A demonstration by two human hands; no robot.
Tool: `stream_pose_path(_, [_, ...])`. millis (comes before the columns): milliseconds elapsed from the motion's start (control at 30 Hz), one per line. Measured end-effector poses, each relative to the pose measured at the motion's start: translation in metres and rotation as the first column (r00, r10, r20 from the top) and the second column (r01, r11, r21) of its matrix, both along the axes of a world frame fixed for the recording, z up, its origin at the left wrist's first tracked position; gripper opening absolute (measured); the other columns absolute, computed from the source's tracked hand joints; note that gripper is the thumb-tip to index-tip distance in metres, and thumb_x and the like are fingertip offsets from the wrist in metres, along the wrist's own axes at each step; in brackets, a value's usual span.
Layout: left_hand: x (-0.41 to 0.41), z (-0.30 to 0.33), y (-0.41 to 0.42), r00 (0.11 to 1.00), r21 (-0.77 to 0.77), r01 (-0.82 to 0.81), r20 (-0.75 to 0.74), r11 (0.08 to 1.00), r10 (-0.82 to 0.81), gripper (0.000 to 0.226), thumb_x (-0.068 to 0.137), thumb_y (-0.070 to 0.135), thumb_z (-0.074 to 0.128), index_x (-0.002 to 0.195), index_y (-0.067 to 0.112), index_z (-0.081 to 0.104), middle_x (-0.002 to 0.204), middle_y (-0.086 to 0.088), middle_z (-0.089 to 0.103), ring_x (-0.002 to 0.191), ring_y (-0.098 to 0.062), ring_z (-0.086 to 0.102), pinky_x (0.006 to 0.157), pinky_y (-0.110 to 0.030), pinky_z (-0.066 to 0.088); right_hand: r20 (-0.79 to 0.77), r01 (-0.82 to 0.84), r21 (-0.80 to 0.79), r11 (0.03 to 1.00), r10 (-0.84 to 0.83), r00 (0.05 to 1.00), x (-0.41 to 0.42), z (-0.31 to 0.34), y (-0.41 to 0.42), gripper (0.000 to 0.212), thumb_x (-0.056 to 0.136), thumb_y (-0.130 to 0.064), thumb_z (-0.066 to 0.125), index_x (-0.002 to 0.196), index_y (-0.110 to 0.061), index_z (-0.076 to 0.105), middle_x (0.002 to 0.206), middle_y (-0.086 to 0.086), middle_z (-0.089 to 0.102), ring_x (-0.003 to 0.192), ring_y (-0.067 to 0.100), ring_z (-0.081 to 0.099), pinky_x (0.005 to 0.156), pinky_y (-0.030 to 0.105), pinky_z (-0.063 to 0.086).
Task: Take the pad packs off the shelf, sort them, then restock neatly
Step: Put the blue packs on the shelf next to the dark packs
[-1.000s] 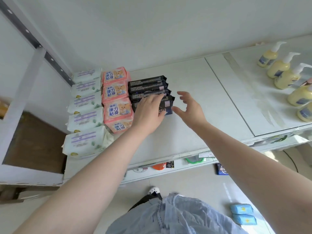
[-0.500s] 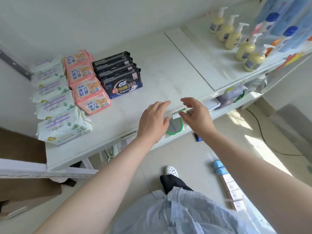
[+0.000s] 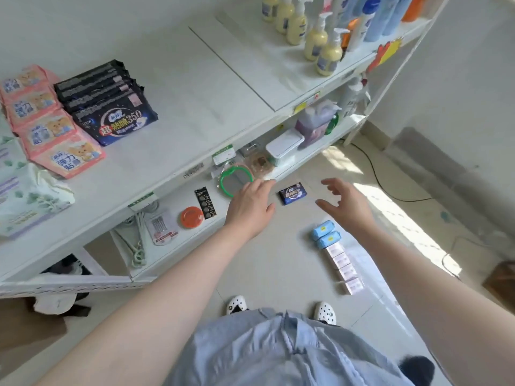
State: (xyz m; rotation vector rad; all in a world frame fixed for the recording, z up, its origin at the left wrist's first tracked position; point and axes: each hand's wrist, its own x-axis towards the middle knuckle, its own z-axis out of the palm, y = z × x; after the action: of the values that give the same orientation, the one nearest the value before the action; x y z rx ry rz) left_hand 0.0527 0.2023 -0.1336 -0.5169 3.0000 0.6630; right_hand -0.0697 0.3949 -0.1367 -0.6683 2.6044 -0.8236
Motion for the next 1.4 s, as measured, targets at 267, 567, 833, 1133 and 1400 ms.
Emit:
stream_pose_path(267, [-0.058, -0.044, 0.108, 0.972, 0.110, -0.160, 0.190, 0.981, 0.137, 0.047, 0.091, 0.026, 0.053, 0.137, 0.021, 0.043, 0.136, -0.003, 0.049, 0.124, -0.026, 0.046, 0.099, -0.036, 0.039, 0.081, -0.016, 0.081, 0.997, 0.010, 0.997, -0.068, -0.017, 0.118, 0.046, 0.083, -0.024, 0.072, 0.126, -0.021, 0.056, 0.117, 0.003, 0.060, 0.109, 0.018, 0.056, 0.090, 0.031, 0.045])
stream_pose_path(567, [-0.088, -0.073, 0.166, 0.923, 0.183, -0.267, 0.330, 0.946, 0.197, 0.050, 0.093, 0.030, 0.052, 0.140, 0.020, 0.040, 0.139, -0.002, 0.045, 0.126, -0.024, 0.045, 0.098, -0.037, 0.042, 0.188, -0.012, 0.148, 0.989, -0.016, 0.982, -0.132, -0.040, 0.169, 0.047, 0.083, -0.029, 0.072, 0.127, -0.024, 0.054, 0.120, 0.004, 0.059, 0.108, 0.019, 0.056, 0.086, 0.032, 0.045])
stream_pose_path(833, [-0.148, -0.087, 0.142, 0.873, 0.134, -0.178, 0.479, 0.975, 0.093, 0.056, 0.093, 0.035, 0.051, 0.144, 0.021, 0.033, 0.143, -0.004, 0.039, 0.127, -0.024, 0.044, 0.096, -0.036, 0.040, 0.324, 0.108, 0.155, 0.982, -0.154, 0.933, -0.176, -0.065, 0.160, 0.051, 0.084, -0.033, 0.071, 0.130, -0.026, 0.051, 0.124, 0.006, 0.056, 0.108, 0.020, 0.054, 0.065, 0.030, 0.045])
stream_pose_path(1133, [-0.254, -0.191, 0.104, 0.825, 0.225, -0.119, 0.565, 0.967, -0.030, 0.058, 0.094, 0.038, 0.050, 0.145, 0.021, 0.031, 0.148, -0.006, 0.033, 0.128, -0.026, 0.044, 0.101, -0.038, 0.039, 0.509, 0.255, 0.165, 0.953, -0.304, 0.806, -0.229, -0.175, 0.141, 0.060, 0.082, -0.035, 0.074, 0.135, -0.031, 0.047, 0.133, 0.006, 0.051, 0.108, 0.018, 0.053, 0.070, 0.029, 0.046])
stream_pose_path(1400, [-0.285, -0.435, 0.068, 0.762, 0.290, -0.400, 0.632, 0.869, 0.140, 0.059, 0.098, 0.036, 0.046, 0.150, 0.017, 0.024, 0.149, -0.017, 0.026, 0.133, -0.030, 0.038, 0.108, -0.031, 0.028, 0.574, 0.210, 0.246, 0.946, -0.317, 0.755, -0.259, -0.416, 0.131, 0.064, 0.084, -0.030, 0.072, 0.140, -0.026, 0.043, 0.139, 0.007, 0.048, 0.126, 0.022, 0.049, 0.089, 0.033, 0.044])
